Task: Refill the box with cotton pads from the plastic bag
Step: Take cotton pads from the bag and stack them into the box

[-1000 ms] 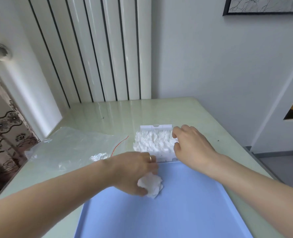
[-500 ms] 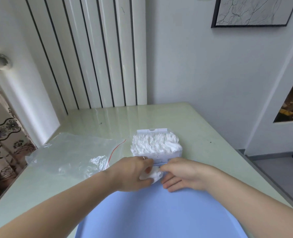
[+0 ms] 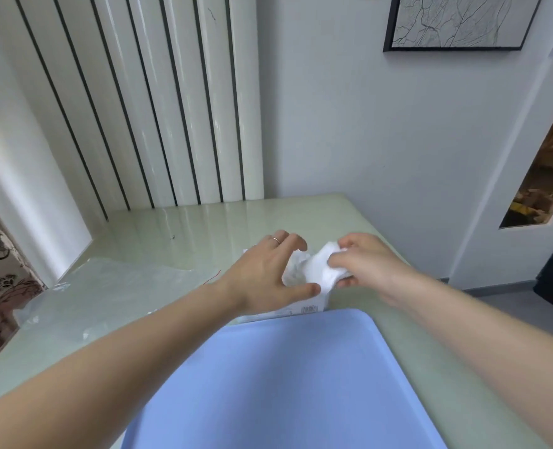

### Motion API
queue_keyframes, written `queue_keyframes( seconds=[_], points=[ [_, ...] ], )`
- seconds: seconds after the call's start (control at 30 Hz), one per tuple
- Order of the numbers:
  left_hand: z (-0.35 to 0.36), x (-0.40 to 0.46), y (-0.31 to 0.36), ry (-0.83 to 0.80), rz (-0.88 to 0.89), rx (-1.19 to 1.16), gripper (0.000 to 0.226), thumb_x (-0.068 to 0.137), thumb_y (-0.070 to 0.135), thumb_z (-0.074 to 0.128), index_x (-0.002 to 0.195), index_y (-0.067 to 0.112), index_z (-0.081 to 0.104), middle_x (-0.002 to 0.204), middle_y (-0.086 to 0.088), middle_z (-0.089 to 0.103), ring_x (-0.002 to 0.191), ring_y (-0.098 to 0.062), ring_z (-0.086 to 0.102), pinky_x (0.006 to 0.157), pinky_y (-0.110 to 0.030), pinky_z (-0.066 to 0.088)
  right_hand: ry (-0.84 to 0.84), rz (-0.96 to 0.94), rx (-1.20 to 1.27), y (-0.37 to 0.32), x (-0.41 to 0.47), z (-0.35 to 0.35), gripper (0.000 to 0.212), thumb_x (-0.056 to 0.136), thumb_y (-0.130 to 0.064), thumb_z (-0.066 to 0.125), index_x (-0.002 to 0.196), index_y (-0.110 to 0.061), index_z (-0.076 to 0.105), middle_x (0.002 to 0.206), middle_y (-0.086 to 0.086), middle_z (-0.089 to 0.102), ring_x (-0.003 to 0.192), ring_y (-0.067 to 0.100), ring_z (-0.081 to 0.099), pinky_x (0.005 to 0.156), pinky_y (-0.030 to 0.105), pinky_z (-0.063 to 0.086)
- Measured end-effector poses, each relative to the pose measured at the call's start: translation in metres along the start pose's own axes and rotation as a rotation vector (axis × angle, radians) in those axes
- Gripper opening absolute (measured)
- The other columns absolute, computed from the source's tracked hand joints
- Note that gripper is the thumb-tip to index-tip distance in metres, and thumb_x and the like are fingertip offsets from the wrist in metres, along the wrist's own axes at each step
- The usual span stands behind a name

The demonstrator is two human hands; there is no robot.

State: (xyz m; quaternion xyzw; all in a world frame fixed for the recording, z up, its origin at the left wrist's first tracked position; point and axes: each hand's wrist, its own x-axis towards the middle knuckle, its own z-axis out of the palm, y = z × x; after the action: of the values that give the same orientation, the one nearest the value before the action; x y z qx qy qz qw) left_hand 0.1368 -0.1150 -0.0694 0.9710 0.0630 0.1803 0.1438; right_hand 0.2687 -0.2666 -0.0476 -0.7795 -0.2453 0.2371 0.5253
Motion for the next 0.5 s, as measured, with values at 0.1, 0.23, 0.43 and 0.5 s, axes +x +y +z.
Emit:
queue_keyframes(
  seconds=[0.1,0.23,0.43,0.5],
  points=[
    [0.014,0.012,-0.006,-0.17,-0.005,0.105,0.061,0.082,0.063,0.059,0.138,0.042,0.043,0.138,0.006,0.04,0.127,-0.021,0.036,0.109,-0.042,0.035,0.096,-0.018,-0.078,-0.007,0.017,-0.019,0.027,0.081,-0.005,0.061,0.108,-0.009,0.059,0.105,0.009,0.065,0.089,0.025,0.07,0.075,0.038,0.062],
    [0.04,0.017,-0.008,-0.305,-0.037,0.145,0.053,0.089,0.059,0.055,0.138,0.058,0.037,0.148,0.006,0.027,0.138,-0.021,0.02,0.115,-0.044,0.02,0.163,-0.05,-0.373,-0.002,0.035,-0.019,0.024,0.08,-0.011,0.059,0.105,-0.013,0.058,0.1,0.002,0.061,0.084,0.029,0.071,0.08,0.039,0.059],
    [0.05,0.021,-0.018,-0.269,0.01,0.036,0.023,0.097,0.054,0.047,0.119,0.052,0.05,0.137,0.006,0.029,0.131,-0.02,0.026,0.106,-0.036,0.017,0.097,-0.048,-0.501,0.007,0.044,-0.009,0.029,0.082,-0.017,0.058,0.111,-0.018,0.054,0.112,0.002,0.056,0.089,0.027,0.067,0.068,0.03,0.049],
    [0.051,0.018,-0.024,-0.254,0.014,0.003,0.02,0.097,0.051,0.047,0.117,0.049,0.051,0.134,0.006,0.03,0.127,-0.018,0.028,0.109,-0.037,0.019,0.07,-0.045,-0.504,0.006,0.044,-0.004,0.028,0.081,-0.015,0.059,0.109,-0.017,0.054,0.112,0.001,0.057,0.092,0.027,0.066,0.067,0.03,0.047]
  ],
)
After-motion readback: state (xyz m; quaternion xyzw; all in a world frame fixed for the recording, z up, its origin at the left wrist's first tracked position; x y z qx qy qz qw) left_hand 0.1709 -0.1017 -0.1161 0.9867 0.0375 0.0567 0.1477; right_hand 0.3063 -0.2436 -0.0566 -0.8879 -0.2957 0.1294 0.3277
